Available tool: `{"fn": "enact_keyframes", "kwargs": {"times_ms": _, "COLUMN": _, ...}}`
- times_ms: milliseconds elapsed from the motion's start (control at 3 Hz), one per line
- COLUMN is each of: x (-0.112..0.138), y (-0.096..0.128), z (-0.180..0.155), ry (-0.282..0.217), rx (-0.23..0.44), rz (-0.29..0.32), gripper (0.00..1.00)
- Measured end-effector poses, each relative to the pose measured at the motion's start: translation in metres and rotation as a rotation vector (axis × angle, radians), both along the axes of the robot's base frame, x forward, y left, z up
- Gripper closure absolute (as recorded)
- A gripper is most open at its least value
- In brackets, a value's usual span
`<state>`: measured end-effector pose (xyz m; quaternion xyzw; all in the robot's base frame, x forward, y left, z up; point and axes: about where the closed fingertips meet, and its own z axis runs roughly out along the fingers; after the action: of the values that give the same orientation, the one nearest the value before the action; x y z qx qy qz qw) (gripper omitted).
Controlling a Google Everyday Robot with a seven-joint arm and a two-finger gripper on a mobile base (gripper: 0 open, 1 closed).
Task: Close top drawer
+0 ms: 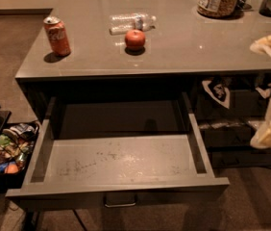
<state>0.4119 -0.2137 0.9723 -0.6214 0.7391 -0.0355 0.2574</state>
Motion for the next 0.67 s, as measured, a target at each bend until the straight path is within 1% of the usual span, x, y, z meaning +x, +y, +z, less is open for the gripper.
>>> {"fn": "enact_keyframes", "kwargs": {"times_ms": 333, "x": -0.016, "y": -0.002, "z": -0.024, "ry": -0.094, "rx": 0.095, "rz": 0.017, "gripper": 0.00}}
{"fn": "enact_keyframes", "kwargs": {"times_ms": 667, "x": -0.016, "y": 0.011, "z": -0.047, "ry": -0.152, "rx": 0.204, "rz": 0.072, "gripper": 0.00}}
